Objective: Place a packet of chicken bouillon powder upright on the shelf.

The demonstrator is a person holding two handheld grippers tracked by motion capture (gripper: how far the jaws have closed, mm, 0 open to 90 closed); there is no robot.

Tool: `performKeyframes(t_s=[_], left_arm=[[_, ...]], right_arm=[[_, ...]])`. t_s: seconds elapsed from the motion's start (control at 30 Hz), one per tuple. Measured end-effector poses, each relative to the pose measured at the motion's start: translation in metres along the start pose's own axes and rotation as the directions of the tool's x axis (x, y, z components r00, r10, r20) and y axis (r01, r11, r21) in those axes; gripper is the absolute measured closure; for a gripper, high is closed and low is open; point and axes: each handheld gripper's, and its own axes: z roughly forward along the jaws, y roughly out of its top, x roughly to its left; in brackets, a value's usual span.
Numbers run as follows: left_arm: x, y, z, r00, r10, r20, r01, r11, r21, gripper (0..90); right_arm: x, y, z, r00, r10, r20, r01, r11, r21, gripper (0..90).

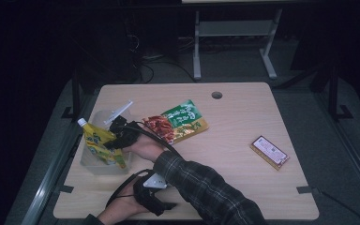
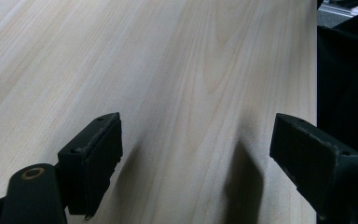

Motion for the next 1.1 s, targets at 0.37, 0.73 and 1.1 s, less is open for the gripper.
performKeyframes(t_s=[0.37, 0.73, 1.1], left_arm=[[0.010, 0.004, -0.002, 0.9899, 0.141, 0.003, -0.141, 0.9899, 0.013, 16.5], [0.011, 0.004, -0.004, 0.9906, 0.137, -0.001, -0.137, 0.9906, -0.007, 16.4], [0.012, 0.004, -0.005, 0.9930, 0.118, -0.007, -0.118, 0.9930, -0.012, 16.5]], right_arm=[[0.004, 0.004, -0.024, 0.9996, -0.017, 0.024, 0.018, 1.000, -0.010, 50.6], [-0.003, -0.006, -0.062, 0.9979, -0.016, 0.062, 0.019, 0.999, -0.049, 42.0], [-0.018, -0.045, -0.102, 0.9880, 0.007, 0.154, 0.003, 0.998, -0.069, 39.2]])
